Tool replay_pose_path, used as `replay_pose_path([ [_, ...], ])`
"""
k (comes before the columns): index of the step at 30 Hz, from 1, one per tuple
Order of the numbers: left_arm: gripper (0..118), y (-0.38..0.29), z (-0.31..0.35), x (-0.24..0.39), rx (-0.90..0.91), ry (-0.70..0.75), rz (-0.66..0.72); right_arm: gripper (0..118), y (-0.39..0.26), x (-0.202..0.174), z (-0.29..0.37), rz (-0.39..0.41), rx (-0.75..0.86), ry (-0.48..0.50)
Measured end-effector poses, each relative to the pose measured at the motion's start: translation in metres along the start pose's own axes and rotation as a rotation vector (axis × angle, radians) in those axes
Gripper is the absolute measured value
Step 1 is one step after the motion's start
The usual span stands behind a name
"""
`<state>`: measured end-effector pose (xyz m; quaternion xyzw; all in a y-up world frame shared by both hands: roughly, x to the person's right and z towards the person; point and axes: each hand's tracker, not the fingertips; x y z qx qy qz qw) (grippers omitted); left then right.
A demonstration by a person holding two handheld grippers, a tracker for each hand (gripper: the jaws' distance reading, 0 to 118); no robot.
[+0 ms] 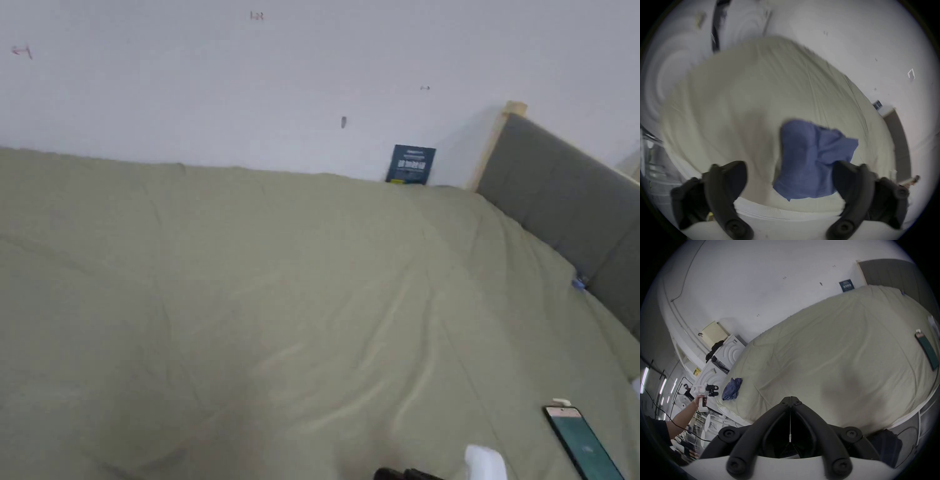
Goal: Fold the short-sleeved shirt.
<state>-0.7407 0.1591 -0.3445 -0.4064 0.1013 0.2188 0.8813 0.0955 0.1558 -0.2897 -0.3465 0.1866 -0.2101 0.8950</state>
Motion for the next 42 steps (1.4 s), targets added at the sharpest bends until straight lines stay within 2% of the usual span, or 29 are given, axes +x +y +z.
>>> replay_pose_path([
  [1,66,-0.011,0.028,0.026,0.117,0.04,-0.007,1,0.006,-0.001,0.006,0.039,0.027,-0.018],
  [2,57,-0.024,0.05,0.051,0.233,0.018,-0.032,1,0.011,-0.002,0.011,0.065,0.052,-0.043],
  [3,32,-0.04,0.073,0.083,0.339,0.0,-0.042,1,0.018,-0.004,0.019,0.093,0.085,-0.066],
  [4,19,-0.057,0.095,0.116,0.416,-0.003,-0.081,1,0.027,-0.007,0.028,0.127,0.124,-0.084],
  [7,15,-0.099,0.15,0.229,0.626,-0.032,-0.242,1,0.055,-0.022,0.056,0.244,0.248,-0.111],
  [9,14,-0.12,0.161,0.282,0.709,-0.085,-0.322,1,0.074,-0.035,0.076,0.324,0.344,-0.134],
  [12,14,-0.142,0.18,0.374,0.768,-0.186,-0.383,1,0.106,-0.053,0.103,0.43,0.452,-0.165],
  [14,14,-0.154,0.18,0.416,0.776,-0.209,-0.437,1,0.119,-0.059,0.116,0.479,0.514,-0.215],
  [16,14,-0.171,0.182,0.451,0.834,-0.196,-0.471,2,0.126,-0.063,0.13,0.526,0.531,-0.218],
  [19,14,-0.193,0.195,0.478,0.845,-0.193,-0.49,2,0.121,-0.059,0.141,0.526,0.599,-0.27],
  [21,14,-0.202,0.205,0.486,0.832,-0.277,-0.476,2,0.117,-0.058,0.145,0.498,0.608,-0.276],
  [24,14,-0.207,0.206,0.495,0.822,-0.151,-0.564,3,0.115,-0.055,0.146,0.512,0.602,-0.315],
  [25,14,-0.209,0.207,0.497,0.814,-0.183,-0.583,3,0.113,-0.056,0.147,0.525,0.605,-0.345],
  [28,14,-0.213,0.208,0.493,0.828,-0.195,-0.572,4,0.11,-0.056,0.151,0.476,0.631,-0.303],
  [31,15,-0.215,0.21,0.494,0.837,-0.165,-0.592,11,0.11,-0.058,0.152,0.464,0.64,-0.289],
  [32,17,-0.215,0.21,0.493,0.831,-0.174,-0.599,14,0.109,-0.058,0.153,0.466,0.649,-0.283],
  [33,29,-0.215,0.212,0.495,0.824,-0.183,-0.597,30,0.108,-0.059,0.154,0.466,0.658,-0.284],
  [34,53,-0.215,0.212,0.495,0.813,-0.189,-0.591,53,0.108,-0.061,0.154,0.465,0.663,-0.282],
  [35,83,-0.215,0.212,0.494,0.812,-0.193,-0.589,83,0.109,-0.061,0.154,0.464,0.66,-0.274],
  [36,88,-0.215,0.213,0.493,0.825,-0.201,-0.591,99,0.11,-0.061,0.155,0.463,0.659,-0.271],
  [37,88,-0.215,0.215,0.494,0.832,-0.199,-0.592,108,0.11,-0.063,0.155,0.464,0.662,-0.275],
  [38,89,-0.214,0.215,0.495,0.835,-0.194,-0.593,112,0.109,-0.067,0.157,0.464,0.68,-0.295],
  [39,95,-0.213,0.216,0.496,0.835,-0.188,-0.592,112,0.109,-0.069,0.158,0.465,0.703,-0.315],
  [41,115,-0.21,0.219,0.496,0.843,-0.183,-0.577,113,0.111,-0.072,0.158,0.455,0.713,-0.323],
  [42,117,-0.21,0.22,0.495,0.851,-0.191,-0.568,113,0.113,-0.072,0.158,0.424,0.698,-0.332],
])
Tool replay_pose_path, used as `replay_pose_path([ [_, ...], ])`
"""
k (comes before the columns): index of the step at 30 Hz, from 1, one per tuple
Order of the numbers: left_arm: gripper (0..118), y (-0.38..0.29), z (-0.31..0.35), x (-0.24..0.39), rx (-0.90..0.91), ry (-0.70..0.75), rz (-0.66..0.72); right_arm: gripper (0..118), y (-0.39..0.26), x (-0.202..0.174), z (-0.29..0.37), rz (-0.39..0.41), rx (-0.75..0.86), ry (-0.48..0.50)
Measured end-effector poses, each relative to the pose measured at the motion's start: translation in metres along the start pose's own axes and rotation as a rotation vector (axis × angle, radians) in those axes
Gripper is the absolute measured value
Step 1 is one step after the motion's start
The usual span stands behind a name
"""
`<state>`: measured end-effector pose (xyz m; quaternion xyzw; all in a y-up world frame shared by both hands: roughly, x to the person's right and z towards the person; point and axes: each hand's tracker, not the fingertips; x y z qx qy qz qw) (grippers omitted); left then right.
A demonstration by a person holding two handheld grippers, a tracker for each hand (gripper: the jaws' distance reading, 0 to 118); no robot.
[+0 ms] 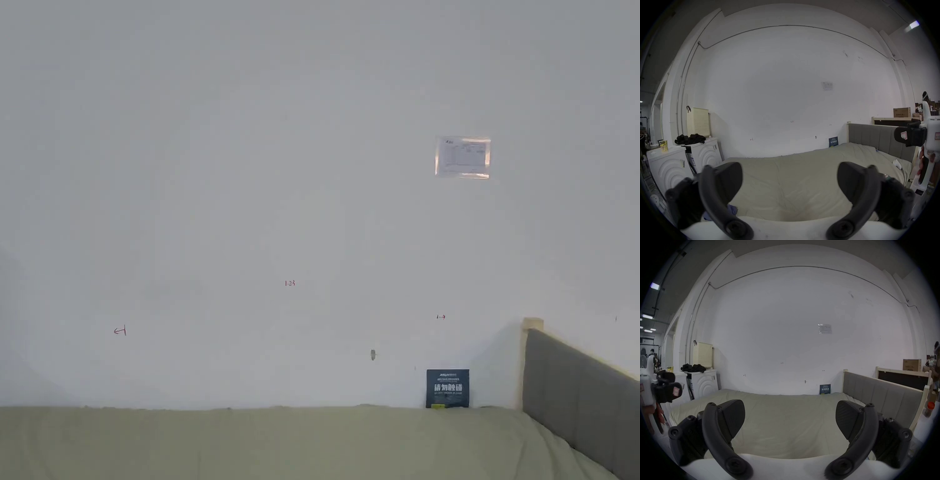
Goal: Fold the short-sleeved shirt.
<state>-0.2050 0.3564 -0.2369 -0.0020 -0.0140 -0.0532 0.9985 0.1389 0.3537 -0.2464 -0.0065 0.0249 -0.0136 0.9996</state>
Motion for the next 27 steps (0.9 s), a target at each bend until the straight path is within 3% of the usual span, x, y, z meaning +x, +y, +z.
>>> replay_pose_path([
  [3,118,0.004,0.001,-0.002,0.005,-0.018,0.017,113,0.004,0.004,-0.005,-0.094,-0.113,-0.023],
  [4,118,0.004,0.001,-0.003,0.006,-0.019,0.017,113,0.004,0.005,-0.008,-0.092,-0.123,-0.012],
  [10,118,0.005,0.0,-0.005,0.004,-0.037,0.05,113,0.007,-0.005,-0.002,0.011,-0.046,-0.008],
  [16,118,0.003,-0.001,-0.006,-0.003,-0.038,0.069,113,0.015,-0.014,0.0,0.035,-0.032,-0.009],
  [23,118,0.0,-0.001,-0.01,-0.005,-0.035,0.096,113,0.023,-0.006,0.005,-0.071,-0.042,0.116],
  [27,118,-0.002,-0.001,-0.01,-0.01,-0.032,0.104,113,0.028,-0.006,0.008,-0.088,-0.033,0.109],
])
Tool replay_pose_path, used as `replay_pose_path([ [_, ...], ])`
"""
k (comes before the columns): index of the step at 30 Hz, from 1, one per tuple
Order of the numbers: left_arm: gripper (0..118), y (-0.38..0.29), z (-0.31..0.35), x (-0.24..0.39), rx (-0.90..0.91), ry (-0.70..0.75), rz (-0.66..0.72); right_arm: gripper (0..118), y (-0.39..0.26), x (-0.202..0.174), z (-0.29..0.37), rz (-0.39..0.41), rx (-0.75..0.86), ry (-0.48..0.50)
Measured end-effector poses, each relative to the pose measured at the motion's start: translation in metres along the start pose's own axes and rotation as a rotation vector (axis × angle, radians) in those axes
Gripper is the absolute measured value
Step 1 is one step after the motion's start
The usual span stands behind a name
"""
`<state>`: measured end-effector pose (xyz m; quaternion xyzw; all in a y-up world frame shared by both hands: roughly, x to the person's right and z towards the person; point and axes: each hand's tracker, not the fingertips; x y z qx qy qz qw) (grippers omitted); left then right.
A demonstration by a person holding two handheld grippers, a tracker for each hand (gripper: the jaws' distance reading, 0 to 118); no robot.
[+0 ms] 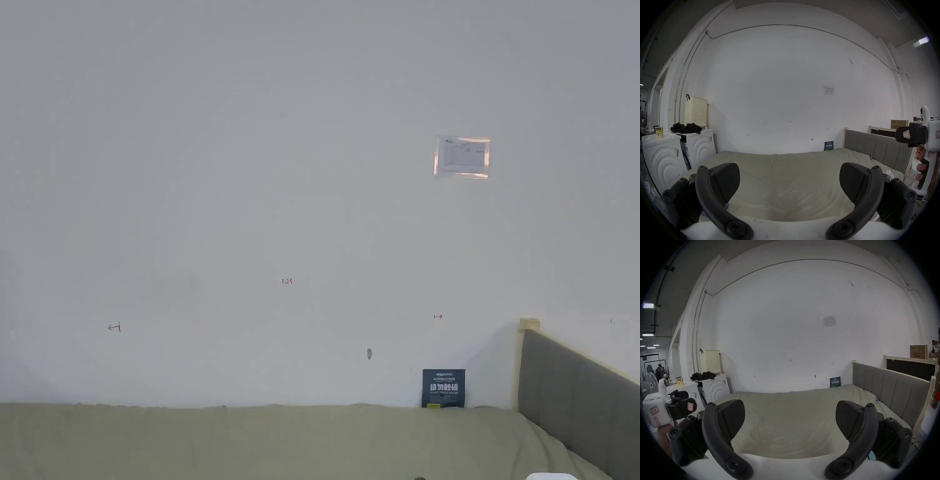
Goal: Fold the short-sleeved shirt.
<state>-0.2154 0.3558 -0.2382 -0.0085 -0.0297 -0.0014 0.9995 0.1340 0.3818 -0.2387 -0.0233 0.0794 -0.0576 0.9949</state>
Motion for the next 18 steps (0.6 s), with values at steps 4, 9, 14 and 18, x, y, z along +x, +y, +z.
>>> replay_pose_path([
  [4,118,-0.0011,-0.0018,-0.0004,-0.005,-0.005,0.011,113,0.0012,0.0036,0.0002,-0.014,0.006,-0.016],
  [9,118,-0.0019,-0.0036,-0.0004,-0.012,-0.012,0.015,113,-0.0013,0.0057,-0.0008,-0.007,-0.007,-0.039],
  [14,118,-0.004,-0.0049,0.001,-0.021,-0.019,0.026,113,-0.0032,0.0013,0.0002,0.011,-0.006,-0.047],
  [18,118,-0.006,-0.0054,0.002,-0.025,-0.015,0.021,113,-0.0055,0.0001,-0.0051,0.006,-0.026,-0.077],
])
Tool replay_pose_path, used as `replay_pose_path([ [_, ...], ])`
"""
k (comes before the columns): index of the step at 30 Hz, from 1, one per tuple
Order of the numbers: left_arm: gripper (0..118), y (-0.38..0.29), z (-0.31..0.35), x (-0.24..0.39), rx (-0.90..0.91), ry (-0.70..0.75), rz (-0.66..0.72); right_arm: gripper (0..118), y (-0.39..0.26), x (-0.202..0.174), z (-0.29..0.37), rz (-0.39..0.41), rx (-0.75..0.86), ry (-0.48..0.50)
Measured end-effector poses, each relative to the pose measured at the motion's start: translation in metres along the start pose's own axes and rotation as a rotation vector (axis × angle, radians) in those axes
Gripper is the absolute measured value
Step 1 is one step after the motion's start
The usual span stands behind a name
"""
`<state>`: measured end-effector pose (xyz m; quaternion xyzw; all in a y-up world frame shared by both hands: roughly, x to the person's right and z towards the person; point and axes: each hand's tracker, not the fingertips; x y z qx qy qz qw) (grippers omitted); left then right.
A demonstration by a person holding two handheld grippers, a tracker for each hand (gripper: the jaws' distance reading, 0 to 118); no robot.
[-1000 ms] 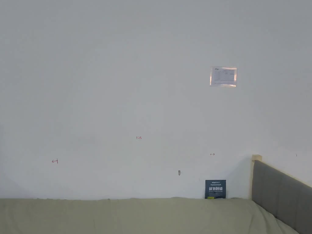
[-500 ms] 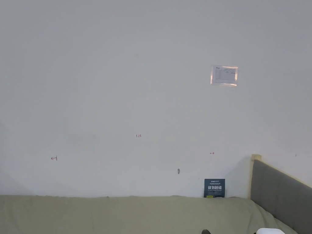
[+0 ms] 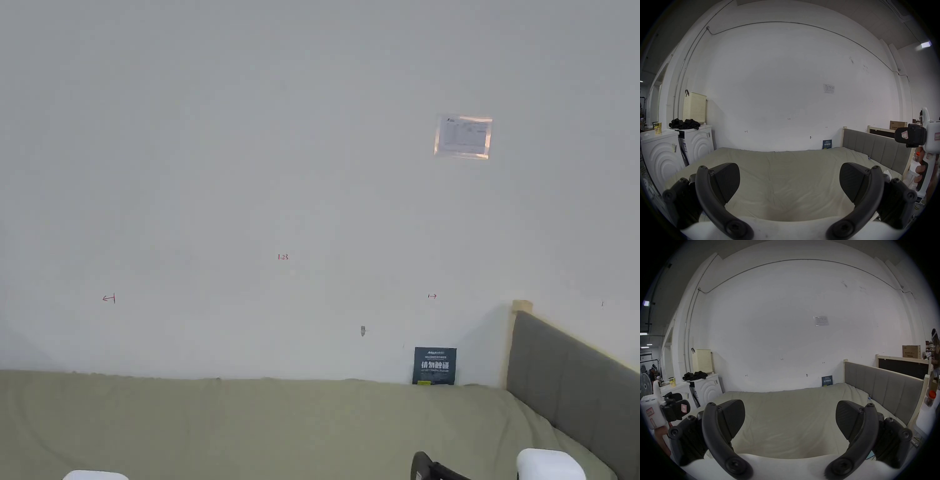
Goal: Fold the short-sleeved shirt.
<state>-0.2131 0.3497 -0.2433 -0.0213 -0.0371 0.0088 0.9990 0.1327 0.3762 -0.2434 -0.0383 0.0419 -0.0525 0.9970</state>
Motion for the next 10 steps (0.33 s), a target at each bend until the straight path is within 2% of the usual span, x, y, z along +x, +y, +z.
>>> replay_pose_path([
  [8,118,0.0014,-0.0004,0.0023,-0.004,0.001,-0.014,113,-0.001,-0.0008,-0.0013,-0.016,-0.017,-0.033],
  [10,118,0.0021,-0.0002,0.0022,0.0,0.003,-0.013,113,-0.0039,0.001,0.0014,0.001,0.001,0.013],
])
